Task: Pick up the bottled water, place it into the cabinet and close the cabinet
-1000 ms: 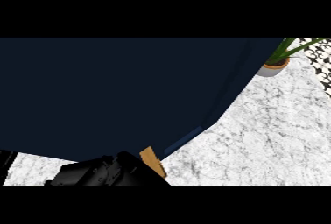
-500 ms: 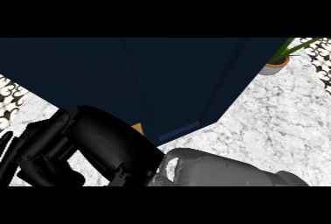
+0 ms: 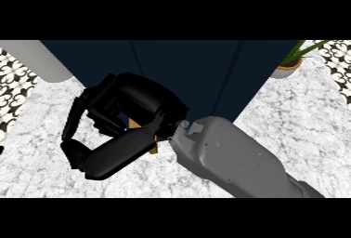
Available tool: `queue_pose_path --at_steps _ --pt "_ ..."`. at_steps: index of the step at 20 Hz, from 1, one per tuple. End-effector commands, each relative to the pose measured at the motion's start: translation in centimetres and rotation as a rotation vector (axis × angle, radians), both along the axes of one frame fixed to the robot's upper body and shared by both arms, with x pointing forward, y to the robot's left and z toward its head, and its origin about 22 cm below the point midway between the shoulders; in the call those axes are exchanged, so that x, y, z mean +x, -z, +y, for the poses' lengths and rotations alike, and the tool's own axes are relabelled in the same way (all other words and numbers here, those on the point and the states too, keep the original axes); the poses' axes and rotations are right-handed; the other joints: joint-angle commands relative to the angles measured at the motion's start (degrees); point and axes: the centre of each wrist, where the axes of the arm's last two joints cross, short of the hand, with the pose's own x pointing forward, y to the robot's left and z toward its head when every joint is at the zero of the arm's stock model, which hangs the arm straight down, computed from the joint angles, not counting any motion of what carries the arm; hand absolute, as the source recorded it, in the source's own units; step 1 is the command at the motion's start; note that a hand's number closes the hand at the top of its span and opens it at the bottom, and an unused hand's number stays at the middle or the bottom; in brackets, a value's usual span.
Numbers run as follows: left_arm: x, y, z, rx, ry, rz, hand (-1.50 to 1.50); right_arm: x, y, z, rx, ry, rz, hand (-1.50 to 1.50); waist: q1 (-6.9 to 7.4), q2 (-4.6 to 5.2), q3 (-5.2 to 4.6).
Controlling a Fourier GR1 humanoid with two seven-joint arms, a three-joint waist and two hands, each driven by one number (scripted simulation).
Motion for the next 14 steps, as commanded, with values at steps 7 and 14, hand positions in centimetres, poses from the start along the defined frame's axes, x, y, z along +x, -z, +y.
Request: queue_pose_path --at_steps 7,14 --pt "0.6 -1.5 0.5 0.017 -0.014 0.004 -1.50 6.0 1.8 -4.0 -0.014 0.268 -0.086 1.50 -0.57 0.00 0.00" --pt "0.4 -0.7 -1.3 0.006 -0.004 0.013 -1.50 8.9 0.3 -7.1 -0.028 0.432 -0.128 1.50 -0.67 0.10 0.01"
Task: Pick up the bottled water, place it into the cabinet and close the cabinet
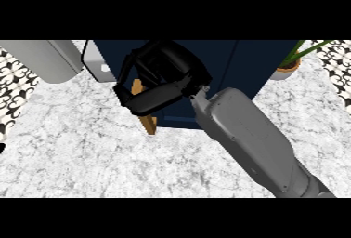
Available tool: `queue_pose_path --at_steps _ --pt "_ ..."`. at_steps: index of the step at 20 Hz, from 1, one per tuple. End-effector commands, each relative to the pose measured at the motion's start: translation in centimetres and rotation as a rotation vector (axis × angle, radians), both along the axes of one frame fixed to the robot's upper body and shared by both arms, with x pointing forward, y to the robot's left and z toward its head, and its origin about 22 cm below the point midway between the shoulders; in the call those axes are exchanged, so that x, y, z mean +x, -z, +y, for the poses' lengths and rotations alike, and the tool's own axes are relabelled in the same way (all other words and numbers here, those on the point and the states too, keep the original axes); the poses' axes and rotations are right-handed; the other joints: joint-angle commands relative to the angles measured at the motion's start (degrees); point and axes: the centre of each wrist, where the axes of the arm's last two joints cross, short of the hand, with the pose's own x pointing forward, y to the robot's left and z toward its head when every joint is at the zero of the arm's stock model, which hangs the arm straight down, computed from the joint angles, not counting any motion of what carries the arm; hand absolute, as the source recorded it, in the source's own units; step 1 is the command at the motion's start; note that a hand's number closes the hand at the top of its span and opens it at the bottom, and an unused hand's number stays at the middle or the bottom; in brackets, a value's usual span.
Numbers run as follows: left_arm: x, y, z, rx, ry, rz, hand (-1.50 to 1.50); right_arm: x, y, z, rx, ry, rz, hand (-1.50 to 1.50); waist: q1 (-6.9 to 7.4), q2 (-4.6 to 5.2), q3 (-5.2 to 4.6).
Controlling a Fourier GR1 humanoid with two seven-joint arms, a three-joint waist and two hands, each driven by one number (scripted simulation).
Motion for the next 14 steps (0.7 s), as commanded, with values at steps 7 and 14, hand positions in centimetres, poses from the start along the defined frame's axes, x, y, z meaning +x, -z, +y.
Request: queue_pose_path --at_steps 7,14 --pt "1.0 0.0 -0.8 -0.013 0.021 -0.002 -1.50 4.2 -0.5 -4.4 -0.023 0.252 -0.079 -1.50 -0.69 1.38 0.30" --pt "1.6 -1.2 -1.3 -0.007 0.058 -0.012 -1.50 4.6 -0.3 -4.5 -0.022 0.263 -0.078 -1.50 -0.66 1.26 0.34"
